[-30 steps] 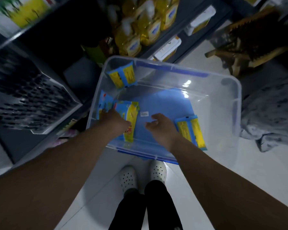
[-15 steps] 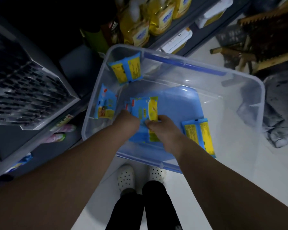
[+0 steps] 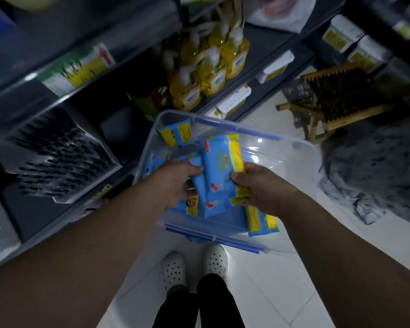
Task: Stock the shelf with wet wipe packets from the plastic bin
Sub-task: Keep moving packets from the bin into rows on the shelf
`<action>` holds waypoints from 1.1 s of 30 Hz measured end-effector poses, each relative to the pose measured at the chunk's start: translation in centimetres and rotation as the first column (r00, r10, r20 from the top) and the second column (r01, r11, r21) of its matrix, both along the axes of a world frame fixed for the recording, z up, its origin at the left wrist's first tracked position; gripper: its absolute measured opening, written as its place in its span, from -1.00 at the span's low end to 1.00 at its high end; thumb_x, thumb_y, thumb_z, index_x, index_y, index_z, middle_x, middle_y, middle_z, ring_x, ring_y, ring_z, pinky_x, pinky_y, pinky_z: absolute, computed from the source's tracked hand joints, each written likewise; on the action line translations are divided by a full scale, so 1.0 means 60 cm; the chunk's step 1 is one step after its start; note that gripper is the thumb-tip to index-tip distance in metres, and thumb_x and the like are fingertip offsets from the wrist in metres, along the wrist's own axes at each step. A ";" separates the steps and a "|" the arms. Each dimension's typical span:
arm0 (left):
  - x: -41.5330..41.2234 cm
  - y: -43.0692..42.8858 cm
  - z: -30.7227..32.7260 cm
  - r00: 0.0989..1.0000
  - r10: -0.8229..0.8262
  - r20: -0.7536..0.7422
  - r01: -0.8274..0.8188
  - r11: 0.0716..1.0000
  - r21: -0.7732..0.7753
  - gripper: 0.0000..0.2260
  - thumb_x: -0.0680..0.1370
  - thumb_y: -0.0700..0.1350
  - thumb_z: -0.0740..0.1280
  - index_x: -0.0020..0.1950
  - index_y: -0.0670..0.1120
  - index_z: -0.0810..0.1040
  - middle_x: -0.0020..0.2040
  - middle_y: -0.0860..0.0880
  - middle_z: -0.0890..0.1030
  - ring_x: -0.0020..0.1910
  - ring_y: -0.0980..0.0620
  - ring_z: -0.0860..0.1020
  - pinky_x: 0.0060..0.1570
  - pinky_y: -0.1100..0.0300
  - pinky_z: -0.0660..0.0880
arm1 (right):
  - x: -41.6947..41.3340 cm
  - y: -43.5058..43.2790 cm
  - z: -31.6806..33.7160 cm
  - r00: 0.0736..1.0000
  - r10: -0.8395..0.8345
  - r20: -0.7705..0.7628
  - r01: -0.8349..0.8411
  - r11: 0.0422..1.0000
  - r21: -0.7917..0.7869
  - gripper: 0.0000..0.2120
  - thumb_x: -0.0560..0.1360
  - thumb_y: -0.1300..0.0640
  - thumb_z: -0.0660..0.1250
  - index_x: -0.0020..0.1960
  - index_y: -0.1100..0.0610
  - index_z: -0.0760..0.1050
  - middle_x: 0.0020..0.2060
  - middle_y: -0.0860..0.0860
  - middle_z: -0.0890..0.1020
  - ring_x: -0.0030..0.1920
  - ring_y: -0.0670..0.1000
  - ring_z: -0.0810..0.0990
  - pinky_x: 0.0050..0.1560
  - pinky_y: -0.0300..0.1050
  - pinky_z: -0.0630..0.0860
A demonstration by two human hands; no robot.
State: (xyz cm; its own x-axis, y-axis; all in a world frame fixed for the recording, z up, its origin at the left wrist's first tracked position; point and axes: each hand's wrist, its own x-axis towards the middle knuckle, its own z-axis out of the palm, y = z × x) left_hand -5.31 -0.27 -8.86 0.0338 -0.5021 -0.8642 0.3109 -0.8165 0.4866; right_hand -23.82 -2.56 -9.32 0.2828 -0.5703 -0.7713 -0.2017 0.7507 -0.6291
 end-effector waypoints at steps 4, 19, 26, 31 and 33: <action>0.001 -0.005 0.094 0.997 0.031 0.068 -0.029 0.999 -0.040 -0.95 0.56 -0.12 0.31 -0.07 -0.06 0.46 -0.19 -0.06 0.56 -0.26 0.03 0.53 -0.30 0.21 0.45 | -0.018 -0.017 0.097 0.999 -0.018 -0.052 0.011 0.992 -0.129 -0.83 0.55 0.18 0.32 0.13 0.19 0.51 -0.05 0.15 0.58 0.00 0.17 0.62 0.08 0.28 0.57; 0.021 0.015 0.466 0.950 0.058 0.306 0.044 0.948 -0.316 -0.84 0.48 -0.38 0.22 -0.03 -0.17 0.48 -0.12 -0.24 0.60 -0.18 -0.13 0.61 -0.36 0.09 0.60 | -0.028 -0.052 0.476 0.991 0.134 0.013 -0.114 0.888 -0.445 -0.92 0.53 0.18 0.33 -0.04 0.01 0.51 -0.22 -0.08 0.63 -0.28 -0.11 0.59 -0.28 -0.24 0.45; 0.055 0.040 0.596 0.917 0.317 0.242 -0.188 0.879 -0.438 -0.90 0.59 -0.19 0.26 0.10 -0.12 0.45 -0.12 -0.15 0.57 -0.21 -0.08 0.56 -0.29 0.04 0.53 | -0.004 -0.067 0.617 0.966 0.205 0.159 -0.096 0.852 -0.515 -0.73 0.48 0.40 0.26 0.03 0.08 0.54 -0.20 0.01 0.68 -0.29 -0.05 0.66 -0.33 -0.21 0.53; 0.076 0.058 0.660 0.899 0.379 0.220 -0.200 0.801 -0.565 -0.89 0.60 -0.23 0.22 0.05 -0.06 0.50 -0.13 -0.10 0.61 -0.19 -0.05 0.58 -0.20 0.06 0.53 | 0.018 -0.079 0.692 0.956 0.149 0.254 0.023 0.824 -0.566 -0.87 0.47 0.35 0.31 -0.05 0.16 0.52 -0.24 0.07 0.70 -0.30 0.04 0.68 -0.21 -0.08 0.57; 0.087 0.067 0.684 0.892 0.376 0.252 -0.169 0.793 -0.585 -0.91 0.60 -0.20 0.24 0.03 -0.04 0.50 -0.11 -0.09 0.64 -0.16 -0.04 0.61 -0.25 0.09 0.55 | 0.022 -0.083 0.716 0.939 0.136 0.314 0.071 0.821 -0.567 -0.87 0.50 0.32 0.30 0.04 0.23 0.52 -0.20 0.13 0.71 -0.29 0.10 0.69 -0.29 -0.03 0.62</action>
State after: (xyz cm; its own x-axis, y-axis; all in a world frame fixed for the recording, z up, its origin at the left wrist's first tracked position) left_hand -0.12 3.77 32.20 0.4781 -0.7994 -0.3638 0.2107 -0.2977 0.9311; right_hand -22.49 -7.53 33.61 0.4840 -0.8574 -0.1751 0.0744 0.2397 -0.9680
